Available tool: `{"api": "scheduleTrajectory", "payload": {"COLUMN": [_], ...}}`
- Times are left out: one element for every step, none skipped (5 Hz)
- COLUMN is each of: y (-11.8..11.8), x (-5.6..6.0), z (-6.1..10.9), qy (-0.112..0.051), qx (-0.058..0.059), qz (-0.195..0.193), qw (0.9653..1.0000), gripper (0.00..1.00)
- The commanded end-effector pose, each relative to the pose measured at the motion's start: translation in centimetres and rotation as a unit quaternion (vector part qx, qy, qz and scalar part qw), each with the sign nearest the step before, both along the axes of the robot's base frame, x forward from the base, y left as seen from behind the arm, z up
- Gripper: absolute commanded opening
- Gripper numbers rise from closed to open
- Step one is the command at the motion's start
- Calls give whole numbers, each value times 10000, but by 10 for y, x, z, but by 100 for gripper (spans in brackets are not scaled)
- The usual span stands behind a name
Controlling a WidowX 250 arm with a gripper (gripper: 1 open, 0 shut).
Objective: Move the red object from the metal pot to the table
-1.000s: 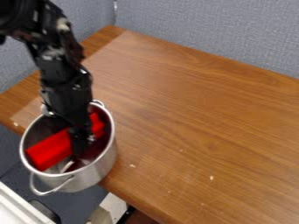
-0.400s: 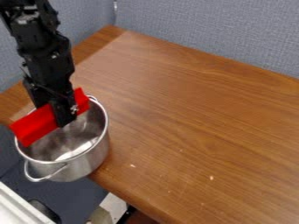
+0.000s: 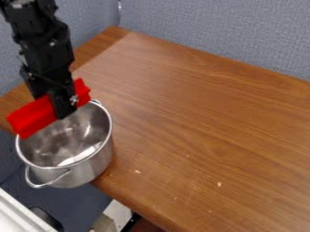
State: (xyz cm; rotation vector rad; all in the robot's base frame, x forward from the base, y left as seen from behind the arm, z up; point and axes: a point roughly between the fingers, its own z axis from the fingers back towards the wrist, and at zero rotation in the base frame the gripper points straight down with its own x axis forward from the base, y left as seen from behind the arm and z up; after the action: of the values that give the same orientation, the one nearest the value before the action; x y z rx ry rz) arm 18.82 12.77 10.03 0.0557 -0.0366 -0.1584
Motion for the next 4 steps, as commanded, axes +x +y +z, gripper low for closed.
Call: {"api": "scheduleTrajectory", "payload": {"y": [14, 12, 2, -10], "x": [15, 23, 28, 36], "z": [5, -9, -26, -39], "qy": [-158, -223, -256, -256], "qx": [148, 109, 56, 12], "qz": [-276, -276, -277, -227], "qw": [9994, 9993, 9993, 9994], "gripper": [100, 100, 100, 100]}}
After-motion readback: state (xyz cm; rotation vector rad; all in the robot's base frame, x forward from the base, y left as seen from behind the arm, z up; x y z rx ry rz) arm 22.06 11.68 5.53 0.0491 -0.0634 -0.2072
